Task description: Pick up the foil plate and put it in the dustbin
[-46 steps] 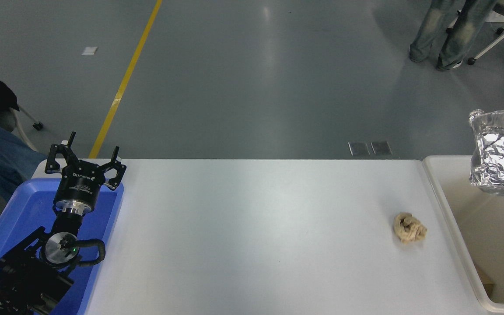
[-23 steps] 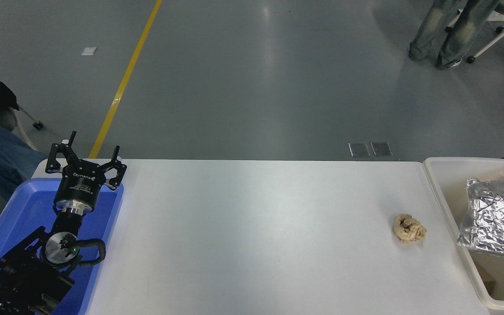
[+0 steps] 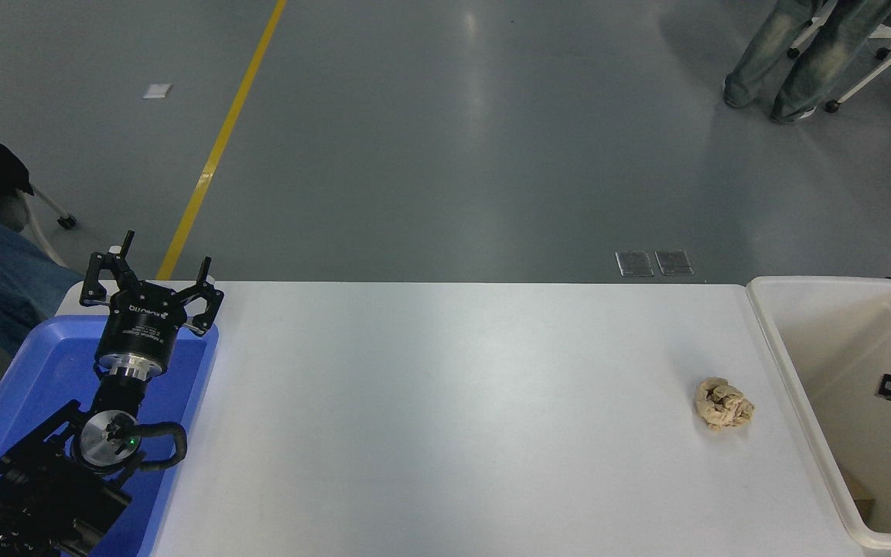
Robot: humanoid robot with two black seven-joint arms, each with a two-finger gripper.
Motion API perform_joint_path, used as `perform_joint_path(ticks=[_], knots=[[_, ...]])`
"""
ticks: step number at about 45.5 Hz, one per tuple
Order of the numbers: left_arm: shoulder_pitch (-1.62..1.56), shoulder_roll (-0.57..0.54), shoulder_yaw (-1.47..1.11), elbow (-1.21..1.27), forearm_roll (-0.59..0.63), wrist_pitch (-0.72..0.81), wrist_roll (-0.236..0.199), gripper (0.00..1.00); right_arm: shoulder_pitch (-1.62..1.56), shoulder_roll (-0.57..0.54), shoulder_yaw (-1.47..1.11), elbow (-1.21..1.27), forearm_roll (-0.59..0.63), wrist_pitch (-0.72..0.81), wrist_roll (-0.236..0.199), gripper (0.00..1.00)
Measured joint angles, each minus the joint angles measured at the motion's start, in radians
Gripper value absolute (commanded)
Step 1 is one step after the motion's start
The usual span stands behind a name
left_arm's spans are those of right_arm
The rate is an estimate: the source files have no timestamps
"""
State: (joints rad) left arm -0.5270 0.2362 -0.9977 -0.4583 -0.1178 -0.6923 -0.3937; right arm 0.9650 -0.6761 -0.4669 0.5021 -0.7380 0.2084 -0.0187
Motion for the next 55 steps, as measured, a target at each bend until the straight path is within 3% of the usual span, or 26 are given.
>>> perform_joint_path(ticks=[12, 23, 37, 55], knots=[[-0.001, 0.000, 0.001, 0.000, 0.001, -0.004, 0.002, 1.00, 0.494, -0.070, -0.302, 0.364, 0.025, 0.124, 0.002, 1.00], [0.001, 0.000, 0.001, 0.000, 0.001, -0.004, 0.002, 1.00, 0.951, 0.021, -0.455, 0.617, 0.256, 0.431, 0.002, 1.00], [0.001, 0.000, 0.001, 0.000, 0.001, -0.004, 0.000, 1.00, 1.218, 0.168, -0.503, 0.771, 0.422, 0.540, -0.005, 1.00], [0.002, 0.000, -0.001, 0.001, 0.000, -0.001, -0.001, 1.00, 1.312, 0.193, -0.518, 0.933, 0.465, 0.571, -0.047, 1.00]])
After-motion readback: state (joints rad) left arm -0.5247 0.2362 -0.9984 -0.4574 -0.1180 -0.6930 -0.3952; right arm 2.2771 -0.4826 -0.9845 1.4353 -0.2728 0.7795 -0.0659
